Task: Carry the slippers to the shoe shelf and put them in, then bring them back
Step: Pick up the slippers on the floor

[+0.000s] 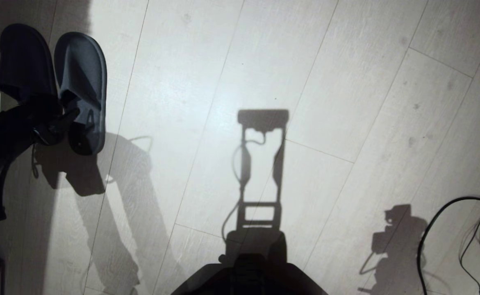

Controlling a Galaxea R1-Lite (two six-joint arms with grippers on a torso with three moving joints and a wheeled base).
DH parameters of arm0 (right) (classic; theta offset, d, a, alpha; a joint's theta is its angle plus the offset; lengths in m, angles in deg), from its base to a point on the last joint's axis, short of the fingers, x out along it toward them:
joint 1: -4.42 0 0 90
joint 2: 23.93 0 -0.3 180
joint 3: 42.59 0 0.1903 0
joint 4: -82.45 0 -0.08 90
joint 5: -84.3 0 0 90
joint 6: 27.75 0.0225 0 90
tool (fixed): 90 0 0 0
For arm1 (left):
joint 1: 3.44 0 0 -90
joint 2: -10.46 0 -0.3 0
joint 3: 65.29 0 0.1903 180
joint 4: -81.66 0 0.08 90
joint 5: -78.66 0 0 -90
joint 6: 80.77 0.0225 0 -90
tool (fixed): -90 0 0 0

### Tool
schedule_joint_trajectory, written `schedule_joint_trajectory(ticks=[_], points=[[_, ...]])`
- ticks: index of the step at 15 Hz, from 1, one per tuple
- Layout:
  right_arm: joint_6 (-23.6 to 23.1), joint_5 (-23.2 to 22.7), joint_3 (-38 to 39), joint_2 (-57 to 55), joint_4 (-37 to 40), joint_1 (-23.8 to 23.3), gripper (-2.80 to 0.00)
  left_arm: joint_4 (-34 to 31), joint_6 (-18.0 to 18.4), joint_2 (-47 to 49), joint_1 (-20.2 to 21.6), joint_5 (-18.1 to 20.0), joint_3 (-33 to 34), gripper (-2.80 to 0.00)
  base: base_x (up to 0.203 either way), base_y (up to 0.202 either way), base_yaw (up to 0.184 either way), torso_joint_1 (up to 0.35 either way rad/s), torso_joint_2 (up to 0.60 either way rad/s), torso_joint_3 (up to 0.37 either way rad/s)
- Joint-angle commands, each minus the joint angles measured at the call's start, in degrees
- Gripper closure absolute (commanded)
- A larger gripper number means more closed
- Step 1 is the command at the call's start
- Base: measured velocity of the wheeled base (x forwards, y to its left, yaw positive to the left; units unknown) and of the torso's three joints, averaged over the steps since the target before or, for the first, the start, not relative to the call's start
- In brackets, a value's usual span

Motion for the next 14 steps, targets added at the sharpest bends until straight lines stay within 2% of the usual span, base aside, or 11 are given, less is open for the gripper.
schedule_joint_trajectory(ticks=[1, 9, 14], points=[[0.0, 0.0, 0.0, 0.0, 0.0, 0.0, 0.0, 0.5, -0.1, 1.1, -0.3, 0.2, -0.9, -2.8, 0.0, 0.0, 0.0, 0.0, 0.0, 0.0], [0.0, 0.0, 0.0, 0.0, 0.1, 0.0, 0.0, 0.5, 0.1, 4.8, -0.7, -0.1, -5.6, -2.8, 0.0, 0.0, 0.0, 0.0, 0.0, 0.0], [0.0, 0.0, 0.0, 0.0, 0.1, 0.0, 0.0, 0.5, -1.8, 3.2, -0.7, -0.5, -6.2, -2.8, 0.0, 0.0, 0.0, 0.0, 0.0, 0.0]])
